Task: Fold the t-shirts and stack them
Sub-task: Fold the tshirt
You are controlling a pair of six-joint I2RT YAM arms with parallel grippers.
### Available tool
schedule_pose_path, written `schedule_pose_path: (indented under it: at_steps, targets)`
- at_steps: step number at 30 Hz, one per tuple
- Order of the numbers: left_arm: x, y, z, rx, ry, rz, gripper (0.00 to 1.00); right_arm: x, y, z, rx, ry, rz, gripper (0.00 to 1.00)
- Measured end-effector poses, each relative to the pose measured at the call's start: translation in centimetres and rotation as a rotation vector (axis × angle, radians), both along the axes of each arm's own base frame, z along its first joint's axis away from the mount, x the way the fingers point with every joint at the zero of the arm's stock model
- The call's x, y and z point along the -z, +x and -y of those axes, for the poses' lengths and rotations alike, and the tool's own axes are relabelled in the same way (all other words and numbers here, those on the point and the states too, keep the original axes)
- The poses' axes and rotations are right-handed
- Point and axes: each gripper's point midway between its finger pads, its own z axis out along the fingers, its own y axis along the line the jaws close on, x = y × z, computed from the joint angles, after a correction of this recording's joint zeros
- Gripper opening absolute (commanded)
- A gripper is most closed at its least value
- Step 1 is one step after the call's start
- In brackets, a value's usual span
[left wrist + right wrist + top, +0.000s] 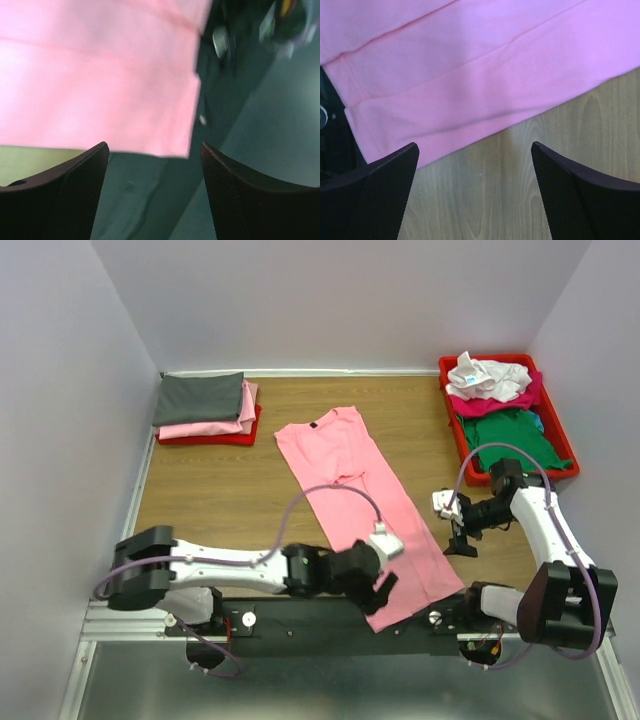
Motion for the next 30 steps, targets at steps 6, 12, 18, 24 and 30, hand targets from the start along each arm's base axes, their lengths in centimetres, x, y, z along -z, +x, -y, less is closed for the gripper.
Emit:
schedule_pose_path:
  at_steps: [6,12,18,24,30]
  targets:
    - [-7.3,14.4,-5.2,-0.453,-0.292,0.007,0.82,-1.9,5.7,-1.0,0.242,0.120,-0.077,0.89]
    - [-7.7,26.7,-14.9,-0.933,-0.403,0.016,0.78,-2.2,13.6,-4.8,0.469,0.215,-0.299,0.87]
    - [-2.6,34.3,-18.2,-1.112,-0.337,-0.098,0.63,-0.3,22.5,-7.8,0.720,0.272,-0.465,0.84]
    - [2.7,37.6,-20.3,-1.176,-0.258,-0.189,0.60,2.6,29.5,-9.2,0.911,0.319,-0.550,0.81]
    - [3.9,39.7,-21.8,-1.201,-0.232,-0.188,0.60,4.7,32.3,-11.7,0.970,0.339,-0.628,0.71]
